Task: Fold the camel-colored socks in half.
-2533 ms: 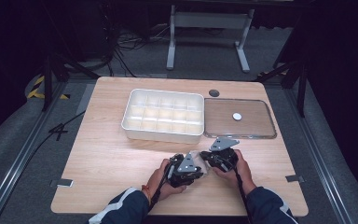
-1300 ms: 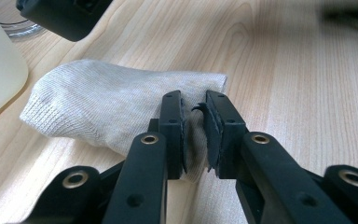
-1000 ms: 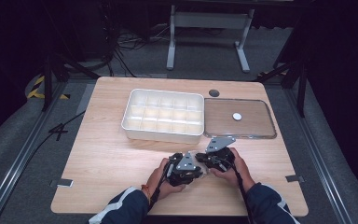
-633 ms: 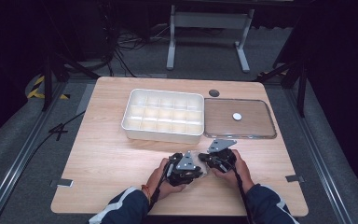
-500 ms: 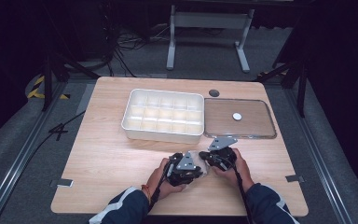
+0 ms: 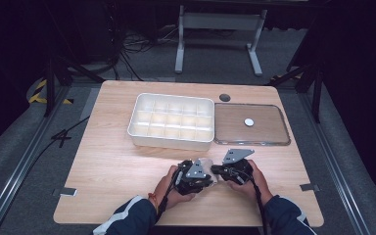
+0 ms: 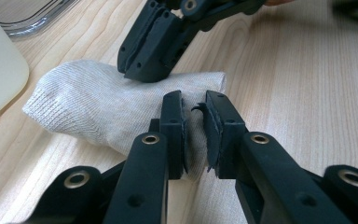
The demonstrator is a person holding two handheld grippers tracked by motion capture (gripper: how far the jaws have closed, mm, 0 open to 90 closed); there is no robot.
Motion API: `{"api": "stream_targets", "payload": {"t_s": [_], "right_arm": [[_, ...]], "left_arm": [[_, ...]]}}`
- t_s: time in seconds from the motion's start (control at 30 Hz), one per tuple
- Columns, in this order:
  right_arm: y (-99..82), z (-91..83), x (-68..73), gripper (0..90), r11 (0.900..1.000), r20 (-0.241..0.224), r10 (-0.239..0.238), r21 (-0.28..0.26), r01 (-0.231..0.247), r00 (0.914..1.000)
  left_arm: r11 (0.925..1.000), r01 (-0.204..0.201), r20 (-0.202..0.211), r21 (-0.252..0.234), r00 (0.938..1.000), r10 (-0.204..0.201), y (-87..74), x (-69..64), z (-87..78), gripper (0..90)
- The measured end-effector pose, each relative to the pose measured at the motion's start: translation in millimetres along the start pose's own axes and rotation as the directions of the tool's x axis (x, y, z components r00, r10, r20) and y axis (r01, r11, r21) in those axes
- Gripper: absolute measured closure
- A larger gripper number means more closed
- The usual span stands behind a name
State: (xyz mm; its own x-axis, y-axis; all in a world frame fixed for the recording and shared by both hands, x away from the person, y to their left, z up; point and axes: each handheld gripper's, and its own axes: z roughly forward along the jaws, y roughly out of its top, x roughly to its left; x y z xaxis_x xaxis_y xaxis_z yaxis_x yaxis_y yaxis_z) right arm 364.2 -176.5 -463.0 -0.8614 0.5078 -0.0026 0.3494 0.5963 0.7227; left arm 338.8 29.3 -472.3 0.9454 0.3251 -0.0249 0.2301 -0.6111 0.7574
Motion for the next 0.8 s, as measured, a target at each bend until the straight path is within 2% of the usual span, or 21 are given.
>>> {"api": "stream_targets", "payload": {"t_s": [0.07,0.13,0.27,0.4,0.5,0.6,0.7,0.77,0.8], "right_arm": [[-1.5,1.4,-0.8,87.7,0.9999,-0.007,0.011,0.003,-0.011,0.9999],[-6.4,6.8,-1.1,88.6,0.9995,0.009,0.013,0.029,-0.013,0.9999],[-3.9,2.4,-0.5,87.7,0.9994,0.028,0.007,0.034,-0.008,0.9996],[2.4,-8.8,0.1,88.1,0.9980,0.020,0.033,-0.055,-0.032,0.9993],[10.0,-12.8,4.0,88.8,0.9954,-0.001,0.014,-0.095,-0.014,0.9999],[7.7,-1.8,9.1,89.2,0.9990,-0.016,-0.025,-0.036,0.024,0.9996],[5.5,0.8,7.2,89.8,0.9999,-0.025,-0.014,-0.006,0.014,0.9996],[2.3,5.0,6.7,90.0,0.9972,0.015,-0.051,0.055,0.050,0.9986],[-0.4,7.9,6.8,90.0,0.9952,0.030,-0.058,0.080,0.055,0.9979]], "left_arm": [[1.0000,-0.002,0.000,0.002,1.0000,0.002,0.1,0.1,-0.3,78.2],[0.9999,-0.004,0.002,0.011,1.0000,0.004,0.4,1.7,-1.7,78.2],[0.9997,-0.006,0.006,0.023,1.0000,0.006,0.7,4.7,-3.9,78.2],[0.9996,0.014,0.025,0.023,0.9996,-0.015,0.2,6.5,-4.3,78.2],[0.9997,0.015,0.023,0.021,0.9996,-0.015,0.0,6.6,-4.3,78.1],[0.9997,0.005,0.018,0.023,0.9998,-0.005,0.3,6.0,-4.2,78.1],[0.9996,0.011,0.020,0.026,0.9997,-0.012,-0.1,6.2,-4.9,78.1],[0.9993,-0.006,0.017,0.036,0.9998,0.005,0.3,7.4,-6.2,78.0],[0.9993,-0.001,0.014,0.037,0.9999,0.001,0.2,7.4,-6.7,77.9]]}}
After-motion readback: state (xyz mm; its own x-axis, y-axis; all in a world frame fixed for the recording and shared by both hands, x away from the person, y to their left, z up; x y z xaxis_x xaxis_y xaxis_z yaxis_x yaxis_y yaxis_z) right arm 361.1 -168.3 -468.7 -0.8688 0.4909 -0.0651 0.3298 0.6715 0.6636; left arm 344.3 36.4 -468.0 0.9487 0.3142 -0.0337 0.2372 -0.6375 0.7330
